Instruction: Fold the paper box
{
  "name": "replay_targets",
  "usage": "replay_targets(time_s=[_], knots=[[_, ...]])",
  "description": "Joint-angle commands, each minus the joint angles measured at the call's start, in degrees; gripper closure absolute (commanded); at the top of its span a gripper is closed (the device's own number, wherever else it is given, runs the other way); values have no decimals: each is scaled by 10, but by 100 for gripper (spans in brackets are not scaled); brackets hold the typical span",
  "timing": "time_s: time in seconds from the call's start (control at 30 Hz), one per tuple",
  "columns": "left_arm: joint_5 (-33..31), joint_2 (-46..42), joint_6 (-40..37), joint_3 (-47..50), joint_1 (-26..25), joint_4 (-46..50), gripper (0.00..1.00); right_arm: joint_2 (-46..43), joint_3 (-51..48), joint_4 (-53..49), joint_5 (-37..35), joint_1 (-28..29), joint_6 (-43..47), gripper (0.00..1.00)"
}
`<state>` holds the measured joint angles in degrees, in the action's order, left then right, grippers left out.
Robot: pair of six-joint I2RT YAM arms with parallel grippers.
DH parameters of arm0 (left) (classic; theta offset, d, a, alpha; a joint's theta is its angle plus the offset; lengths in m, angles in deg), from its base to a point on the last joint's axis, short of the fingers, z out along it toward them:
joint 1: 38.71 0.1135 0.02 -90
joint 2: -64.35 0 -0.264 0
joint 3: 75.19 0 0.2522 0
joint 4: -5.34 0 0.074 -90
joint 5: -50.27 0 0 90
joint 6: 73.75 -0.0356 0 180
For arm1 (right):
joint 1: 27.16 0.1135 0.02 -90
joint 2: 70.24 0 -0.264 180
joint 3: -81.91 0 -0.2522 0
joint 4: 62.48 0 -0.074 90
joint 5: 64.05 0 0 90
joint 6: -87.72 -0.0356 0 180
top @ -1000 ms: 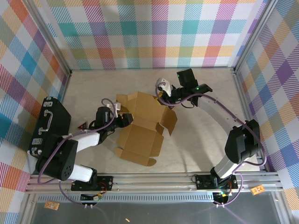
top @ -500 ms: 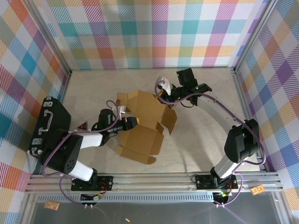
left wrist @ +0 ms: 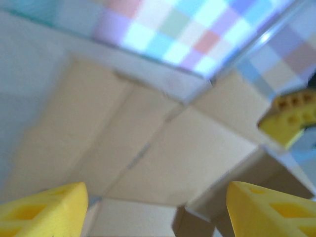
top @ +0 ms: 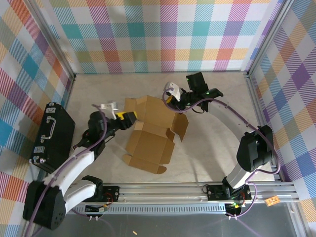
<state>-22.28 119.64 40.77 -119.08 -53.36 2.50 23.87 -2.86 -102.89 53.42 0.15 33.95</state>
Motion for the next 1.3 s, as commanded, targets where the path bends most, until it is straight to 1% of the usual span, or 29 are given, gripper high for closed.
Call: replay_targets(time_s=[0.0, 0.07, 0.17, 0.2, 0.3, 0.37, 0.43, 0.5, 0.6, 0.73, 0.9, 1.03, 1.17, 1.27], knots=[[-68, -27, 26, 8, 34, 24, 26, -11, 15, -16, 12, -2, 49, 100], [-104, -30, 24, -15, 41, 43, 24, -14, 16, -26, 30, -2, 74, 100], [-160, 5, 40, -82, 64, 110, 23, -17, 18, -49, 53, -2, 114, 100], [-150, 27, 51, -106, 80, 124, 23, -20, 14, -51, 61, -2, 123, 100], [-70, 116, 63, -173, 106, 131, 26, -26, 4, -48, 79, -1, 148, 100], [-13, 181, 59, -224, 108, 159, 30, -29, 0, -45, 84, -1, 158, 100], [46, 235, 62, -251, 108, 161, 38, -31, -7, -34, 92, -1, 162, 100], [100, 267, 75, -243, 106, 122, 47, -31, -11, -23, 97, -1, 161, 100], [125, 273, 98, -208, 98, 80, 56, -25, -6, -11, 94, -1, 146, 100], [146, 263, 92, -173, 68, 72, 61, -14, 5, 1, 79, 0, 121, 100], [151, 233, 89, -116, 40, 50, 63, -1, 12, 15, 57, 2, 99, 100], [147, 217, 89, -92, 25, 40, 63, 6, 9, 18, 54, 12, 106, 100], [137, 223, 84, -83, 16, 42, 62, 11, -2, 10, 53, 32, 166, 100], [115, 226, 79, -69, 16, 42, 60, 14, -12, 15, 25, 45, 200, 100]])
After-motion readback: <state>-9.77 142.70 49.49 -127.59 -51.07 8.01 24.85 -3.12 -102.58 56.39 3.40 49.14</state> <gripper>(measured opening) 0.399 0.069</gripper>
